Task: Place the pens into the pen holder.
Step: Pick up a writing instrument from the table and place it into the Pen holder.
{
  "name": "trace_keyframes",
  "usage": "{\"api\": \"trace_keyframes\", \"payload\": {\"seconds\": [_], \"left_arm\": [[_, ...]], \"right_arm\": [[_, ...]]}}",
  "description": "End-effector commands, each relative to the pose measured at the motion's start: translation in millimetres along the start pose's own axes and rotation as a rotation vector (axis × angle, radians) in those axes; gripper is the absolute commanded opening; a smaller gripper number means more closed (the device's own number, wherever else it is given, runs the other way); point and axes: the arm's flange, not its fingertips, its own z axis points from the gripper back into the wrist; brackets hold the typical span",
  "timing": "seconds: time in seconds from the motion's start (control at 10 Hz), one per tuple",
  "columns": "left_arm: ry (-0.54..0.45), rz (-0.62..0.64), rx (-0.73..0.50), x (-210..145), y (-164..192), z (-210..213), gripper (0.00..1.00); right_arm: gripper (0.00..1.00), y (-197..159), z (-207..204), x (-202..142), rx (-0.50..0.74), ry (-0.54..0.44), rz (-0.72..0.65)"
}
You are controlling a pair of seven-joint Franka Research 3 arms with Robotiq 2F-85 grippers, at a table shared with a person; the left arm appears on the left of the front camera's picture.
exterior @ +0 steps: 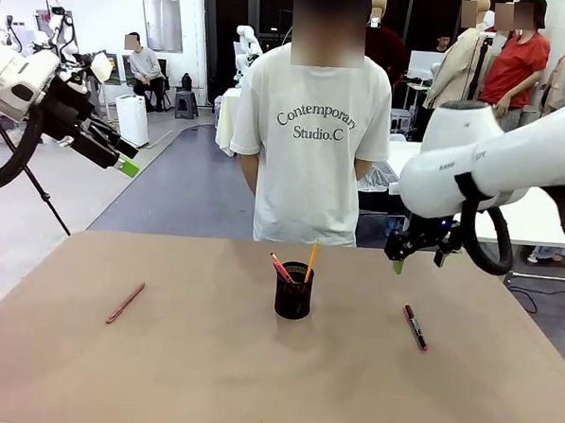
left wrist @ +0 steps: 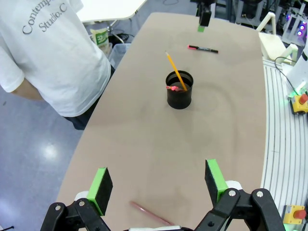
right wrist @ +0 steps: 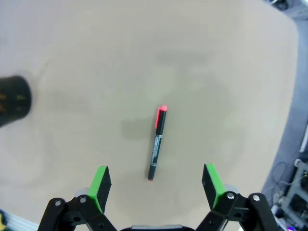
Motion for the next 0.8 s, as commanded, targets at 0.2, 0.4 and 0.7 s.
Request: {"api": "trace_keyframes", "payload": {"seconds": [0.2,0.4,0.7], "left_arm": [[0.005,-0.001,0.006,0,0,2,1.0],[0.005,-0.001,0.006,0,0,2,1.0],[0.005,-0.001,0.006,0,0,2,1.0]], "right_arm": [[1.0,-3,-39,0,-0.11,-0.003,-0.122],[1.0,-13,-57,-5,-0.085,-0.012,-0.164],[1.0,-11,-48,-1,-0.072,0.019,-0.119]]}}
